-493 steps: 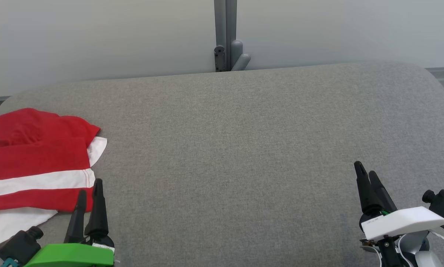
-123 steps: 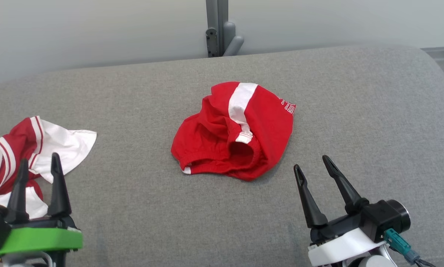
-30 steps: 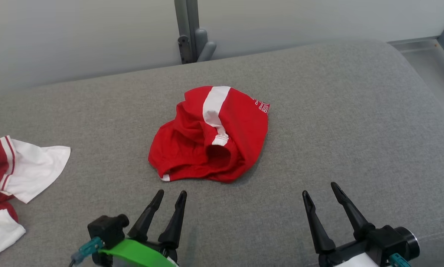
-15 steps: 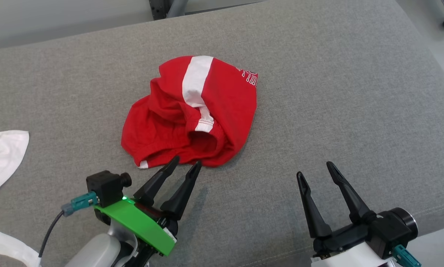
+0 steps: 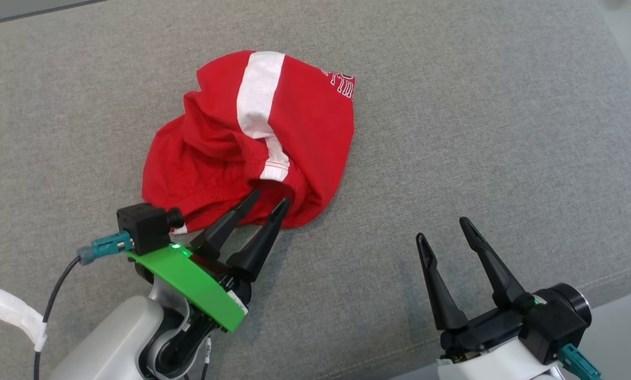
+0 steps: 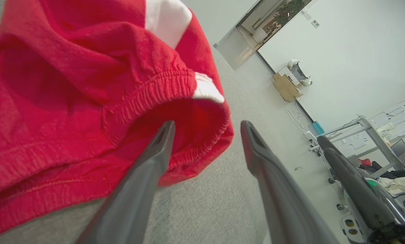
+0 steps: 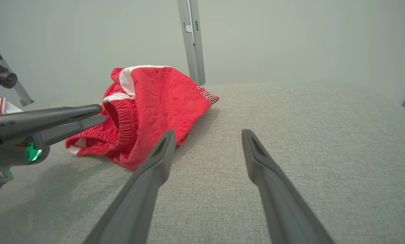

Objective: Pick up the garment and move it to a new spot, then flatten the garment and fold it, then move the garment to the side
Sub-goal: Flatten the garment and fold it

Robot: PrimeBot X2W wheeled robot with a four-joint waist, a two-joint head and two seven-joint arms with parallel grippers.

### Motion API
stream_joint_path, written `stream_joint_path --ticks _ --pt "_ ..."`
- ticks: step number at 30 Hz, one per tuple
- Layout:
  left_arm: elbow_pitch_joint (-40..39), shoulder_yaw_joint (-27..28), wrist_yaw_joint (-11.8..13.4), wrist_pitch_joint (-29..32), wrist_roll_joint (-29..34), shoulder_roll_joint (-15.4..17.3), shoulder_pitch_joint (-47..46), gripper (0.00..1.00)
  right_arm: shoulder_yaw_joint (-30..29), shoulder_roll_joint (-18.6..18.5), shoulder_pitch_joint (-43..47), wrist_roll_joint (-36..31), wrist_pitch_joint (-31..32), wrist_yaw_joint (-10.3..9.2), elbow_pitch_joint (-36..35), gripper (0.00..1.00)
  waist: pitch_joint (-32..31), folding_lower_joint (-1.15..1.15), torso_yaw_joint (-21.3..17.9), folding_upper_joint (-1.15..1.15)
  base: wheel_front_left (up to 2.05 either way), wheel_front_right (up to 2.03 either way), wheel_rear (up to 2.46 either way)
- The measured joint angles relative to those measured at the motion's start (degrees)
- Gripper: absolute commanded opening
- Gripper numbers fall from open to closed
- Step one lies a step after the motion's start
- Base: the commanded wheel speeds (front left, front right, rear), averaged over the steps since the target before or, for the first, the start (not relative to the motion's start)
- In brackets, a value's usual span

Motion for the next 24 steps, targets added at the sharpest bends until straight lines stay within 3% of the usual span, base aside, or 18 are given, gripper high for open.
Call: stream_joint_path --ticks 8,16,18,19,20,24 --pt "-0.4 -0.3 0.0 -0.3 -1.6 1.0 -2.8 1.0 0.8 0.0 -0.5 0.0 0.0 0.0 -0.5 1.0 1.7 0.0 -1.0 0.0 0.0 0.0 0.0" --pt "2.8 2.3 3.0 -1.0 -2.9 -0.4 -5.1 1.0 1.7 0.0 -0.6 0.1 0.0 0.0 -0.4 1.0 1.9 0.0 -2.1 0.0 0.0 0.0 0.0" --pt "3.8 2.9 4.2 -1.0 -3.4 -0.8 -5.8 0.45 2.0 0.0 -0.6 0.1 0.0 0.0 -0.3 1.0 1.7 0.0 -2.3 0.0 0.0 0.0 0.0" --pt "4.2 3.0 4.7 -0.7 -3.4 -1.0 -6.1 0.29 2.0 0.0 -0.7 0.1 0.0 0.0 -0.2 1.0 1.6 0.0 -2.4 0.0 0.0 0.0 0.0" --pt "4.5 3.1 5.0 -0.7 -3.6 -1.3 -6.3 0.0 2.1 0.0 -0.7 0.1 0.0 0.0 -0.2 1.0 1.4 0.0 -2.5 0.0 0.0 0.0 0.0" --pt "5.4 3.6 5.4 -0.3 -4.7 -1.8 -6.6 0.0 2.1 0.0 -0.8 0.6 0.0 0.0 0.0 1.0 0.4 0.0 -2.8 0.0 0.0 0.0 0.0"
